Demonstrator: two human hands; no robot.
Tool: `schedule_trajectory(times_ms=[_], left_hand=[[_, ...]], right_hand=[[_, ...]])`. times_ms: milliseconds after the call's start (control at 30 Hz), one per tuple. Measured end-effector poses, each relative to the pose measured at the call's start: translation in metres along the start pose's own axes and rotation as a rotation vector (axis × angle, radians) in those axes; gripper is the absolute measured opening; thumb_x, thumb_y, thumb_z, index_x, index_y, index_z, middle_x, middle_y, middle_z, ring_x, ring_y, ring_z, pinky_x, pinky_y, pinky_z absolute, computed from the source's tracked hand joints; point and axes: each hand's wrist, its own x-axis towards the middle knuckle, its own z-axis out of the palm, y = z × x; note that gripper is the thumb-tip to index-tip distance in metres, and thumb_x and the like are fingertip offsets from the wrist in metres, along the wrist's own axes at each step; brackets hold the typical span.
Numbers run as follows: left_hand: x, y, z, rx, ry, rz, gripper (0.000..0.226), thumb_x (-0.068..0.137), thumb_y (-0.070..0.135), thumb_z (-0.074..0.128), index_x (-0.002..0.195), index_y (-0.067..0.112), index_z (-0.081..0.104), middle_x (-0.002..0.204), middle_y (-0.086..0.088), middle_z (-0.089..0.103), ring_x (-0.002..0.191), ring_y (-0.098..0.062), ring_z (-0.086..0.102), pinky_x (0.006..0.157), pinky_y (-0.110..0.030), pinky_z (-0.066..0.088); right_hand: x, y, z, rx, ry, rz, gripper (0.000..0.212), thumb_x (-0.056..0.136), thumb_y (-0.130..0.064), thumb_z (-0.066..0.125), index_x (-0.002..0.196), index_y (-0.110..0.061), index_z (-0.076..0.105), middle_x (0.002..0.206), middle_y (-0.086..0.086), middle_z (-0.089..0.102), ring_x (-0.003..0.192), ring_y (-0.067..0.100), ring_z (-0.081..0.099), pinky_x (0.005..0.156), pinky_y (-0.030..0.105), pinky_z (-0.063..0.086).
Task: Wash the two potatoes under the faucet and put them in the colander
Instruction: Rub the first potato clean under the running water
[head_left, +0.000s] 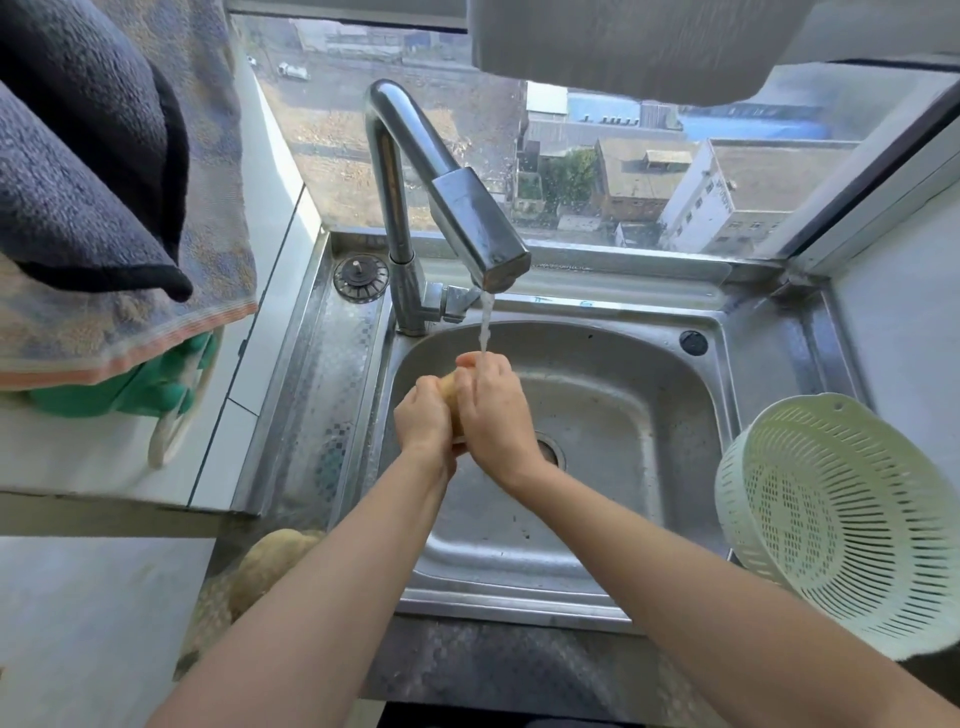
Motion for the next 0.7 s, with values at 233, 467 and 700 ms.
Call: schedule_trajectory(times_ms=[233, 467, 700], left_hand=[[0.003, -0.008, 0.0, 0.118, 0.171, 0.139, 0.029, 0.095, 0.019, 0.035, 0.08, 0.012, 0.059, 0.093, -0.014, 0.062, 0.081, -0.032, 0.058, 0.068, -0.039, 0.054], [0.001, -0.012, 0.003, 0.258, 0.158, 0.223, 0.029, 0.091, 0.028, 0.033, 0.082, 0.018, 0.057, 0.092, -0.012, 0.062, 0.089, -0.036, 0.061, 0.077, -0.053, 0.059], [-0.01, -0.009, -0.001, 0.194, -0.268, -0.053, 0.03, 0.098, 0.036, 0.048, 0.106, 0.011, 0.062, 0.101, -0.018, 0.067, 0.085, -0.028, 0.068, 0.072, -0.047, 0.062]], right_hand=[[0.015, -0.002, 0.002, 0.164, -0.072, 0.259, 0.037, 0.099, -0.012, 0.034, 0.123, 0.002, 0.057, 0.129, 0.02, 0.055, 0.119, 0.033, 0.049, 0.103, 0.034, 0.039], [0.03, 0.013, -0.013, 0.62, -0.204, 0.58, 0.025, 0.089, -0.033, 0.055, 0.095, -0.015, 0.071, 0.106, 0.013, 0.067, 0.093, 0.024, 0.058, 0.078, 0.035, 0.048], [0.031, 0.022, -0.015, 0.466, -0.009, 0.407, 0.023, 0.086, -0.027, 0.057, 0.065, -0.021, 0.067, 0.075, 0.002, 0.064, 0.077, 0.02, 0.058, 0.072, 0.034, 0.049]])
